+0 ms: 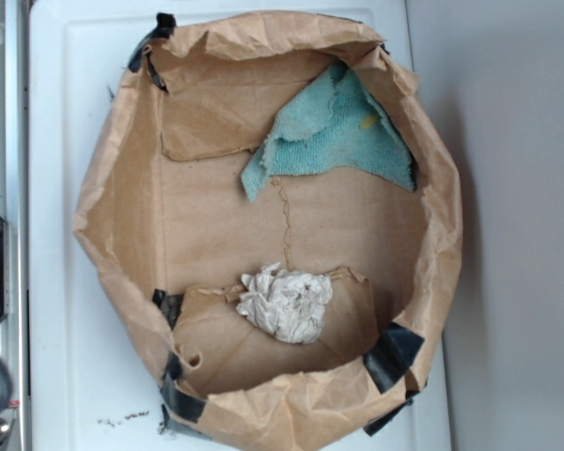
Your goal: Grab the blue cloth.
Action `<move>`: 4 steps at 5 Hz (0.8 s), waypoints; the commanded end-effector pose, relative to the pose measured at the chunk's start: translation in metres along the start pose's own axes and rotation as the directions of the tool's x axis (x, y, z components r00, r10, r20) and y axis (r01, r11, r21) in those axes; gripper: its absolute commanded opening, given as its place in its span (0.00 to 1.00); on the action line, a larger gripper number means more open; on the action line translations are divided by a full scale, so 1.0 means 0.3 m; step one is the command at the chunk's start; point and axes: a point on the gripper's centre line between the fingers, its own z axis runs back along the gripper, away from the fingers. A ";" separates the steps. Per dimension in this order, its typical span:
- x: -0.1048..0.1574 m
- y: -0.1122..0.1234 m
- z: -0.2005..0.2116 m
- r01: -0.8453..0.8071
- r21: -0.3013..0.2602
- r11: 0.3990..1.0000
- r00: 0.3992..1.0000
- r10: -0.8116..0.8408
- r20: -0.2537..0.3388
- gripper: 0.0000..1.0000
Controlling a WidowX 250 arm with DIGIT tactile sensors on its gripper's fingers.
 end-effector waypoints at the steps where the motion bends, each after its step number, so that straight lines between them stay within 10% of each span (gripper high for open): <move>1: 0.000 0.000 0.000 0.000 0.000 1.000 1.000 0.000 0.000 1.00; 3: 0.329 0.157 -0.100 -0.023 0.024 0.999 1.000 0.023 -0.003 1.00; 4: 0.329 0.157 -0.100 -0.023 0.024 0.999 1.000 0.023 -0.003 1.00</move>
